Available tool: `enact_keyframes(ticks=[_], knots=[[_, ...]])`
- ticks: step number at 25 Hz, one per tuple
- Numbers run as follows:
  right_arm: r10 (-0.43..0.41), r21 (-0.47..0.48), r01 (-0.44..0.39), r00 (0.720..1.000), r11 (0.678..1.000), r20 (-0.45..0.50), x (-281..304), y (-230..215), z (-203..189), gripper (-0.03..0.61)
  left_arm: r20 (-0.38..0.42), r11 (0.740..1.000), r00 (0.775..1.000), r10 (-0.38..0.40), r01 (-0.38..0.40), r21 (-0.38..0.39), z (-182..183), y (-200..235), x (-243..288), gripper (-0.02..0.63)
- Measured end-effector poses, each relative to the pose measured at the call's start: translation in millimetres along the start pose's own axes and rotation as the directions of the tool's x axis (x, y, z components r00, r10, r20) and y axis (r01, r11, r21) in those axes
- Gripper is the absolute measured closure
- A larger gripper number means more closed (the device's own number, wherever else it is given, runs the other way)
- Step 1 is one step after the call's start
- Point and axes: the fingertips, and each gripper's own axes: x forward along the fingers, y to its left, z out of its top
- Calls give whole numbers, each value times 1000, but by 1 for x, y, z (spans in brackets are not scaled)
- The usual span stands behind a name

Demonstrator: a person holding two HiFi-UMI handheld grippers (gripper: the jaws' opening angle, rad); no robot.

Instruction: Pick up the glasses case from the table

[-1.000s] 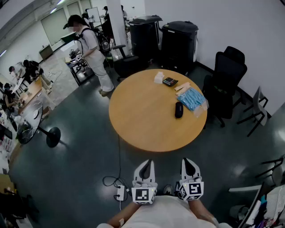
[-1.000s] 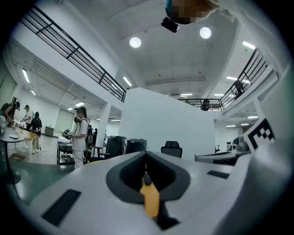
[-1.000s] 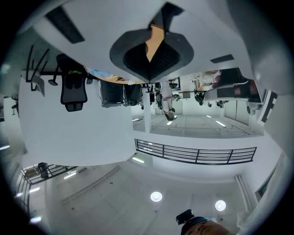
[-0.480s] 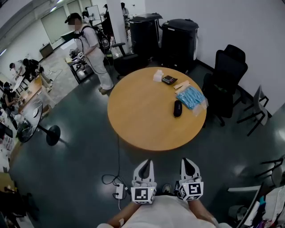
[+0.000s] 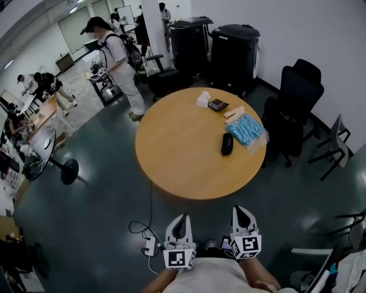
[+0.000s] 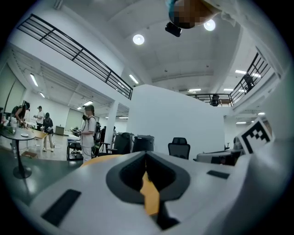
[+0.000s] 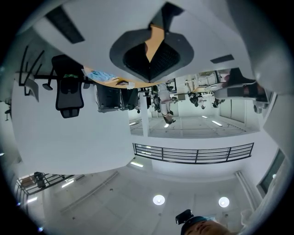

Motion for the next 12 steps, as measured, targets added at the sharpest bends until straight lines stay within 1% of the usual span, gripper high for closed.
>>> enact_keyframes(ticks=[3, 6, 8, 12], knots=[[-15, 18, 15, 1000, 1000, -21, 25, -19, -2, 563, -3, 1000, 1000, -3, 3, 8, 2, 3, 10, 606], [-27, 32, 28, 999, 999, -43, 52, -29, -7, 563, -6, 1000, 1000, -6, 7, 10, 3, 17, 32, 606], [-37, 34, 39, 998, 999, -50, 79, -36, -9, 563, -1, 1000, 1000, -16, 16, -2, 1, 28, 60, 606], [-84, 34, 87, 994, 996, -69, 143, -56, -14, 563, 22, 997, 997, -78, 78, 4, -1, 49, 127, 606]])
